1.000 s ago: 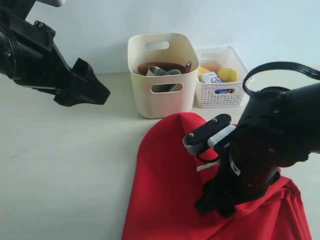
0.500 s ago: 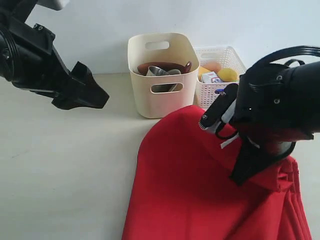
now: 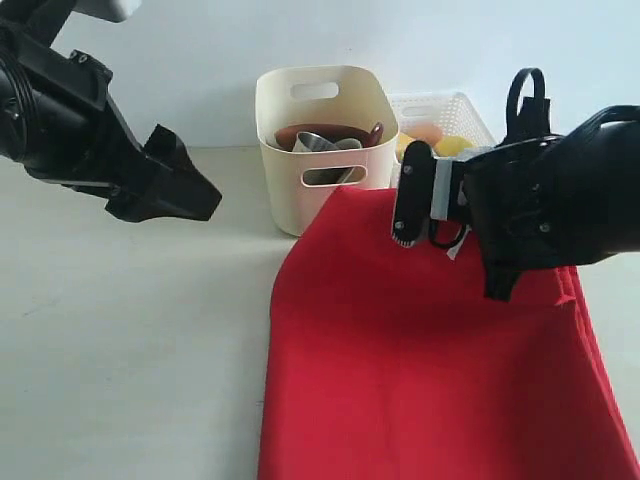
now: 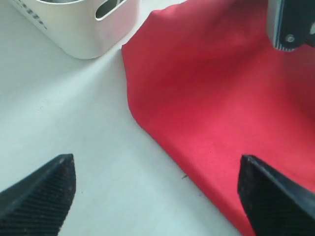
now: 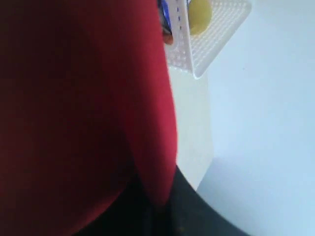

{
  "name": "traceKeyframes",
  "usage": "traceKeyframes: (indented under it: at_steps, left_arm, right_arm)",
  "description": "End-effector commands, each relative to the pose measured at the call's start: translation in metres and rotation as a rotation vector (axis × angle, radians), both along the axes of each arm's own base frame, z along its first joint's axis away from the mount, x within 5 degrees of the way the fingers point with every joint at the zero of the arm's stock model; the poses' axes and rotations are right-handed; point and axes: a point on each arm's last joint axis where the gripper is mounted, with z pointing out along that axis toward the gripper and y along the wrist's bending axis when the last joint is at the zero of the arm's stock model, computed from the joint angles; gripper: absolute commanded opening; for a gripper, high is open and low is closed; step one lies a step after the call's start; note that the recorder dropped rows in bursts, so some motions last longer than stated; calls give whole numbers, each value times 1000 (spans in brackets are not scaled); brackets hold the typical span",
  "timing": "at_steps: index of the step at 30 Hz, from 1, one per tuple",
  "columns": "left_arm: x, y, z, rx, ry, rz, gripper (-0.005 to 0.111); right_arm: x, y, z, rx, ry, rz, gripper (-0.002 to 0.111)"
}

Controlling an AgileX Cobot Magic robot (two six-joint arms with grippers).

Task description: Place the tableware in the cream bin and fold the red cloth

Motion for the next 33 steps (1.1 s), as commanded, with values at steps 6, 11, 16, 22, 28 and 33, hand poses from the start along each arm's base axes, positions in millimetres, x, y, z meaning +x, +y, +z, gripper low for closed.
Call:
traceKeyframes:
  at_steps: [6,11,16,22,28,33]
  left_arm:
    - [0,-3,1,-39,-8,-9,85]
    - [0,-3,1,-38,-9,-11,85]
    - [0,-2,1,-36,-5,-11,85]
    - [0,-1,-12,-32,-8,4,85]
    - [6,-2,-35,6,-29,-11,85]
    - [28,-12,-69,2,17,39,85]
  right_arm:
    - [25,-17,-26,88,-12,-74,79]
    - [16,-18,17,275,-29,-174,83]
    - [-5,-14,59,554,97,-141,83]
    - [4,-53,56,750,144,-385,83]
    - [11,-85,35,893,307,-565,83]
    - [24,-119,8,1060,449,-683,83]
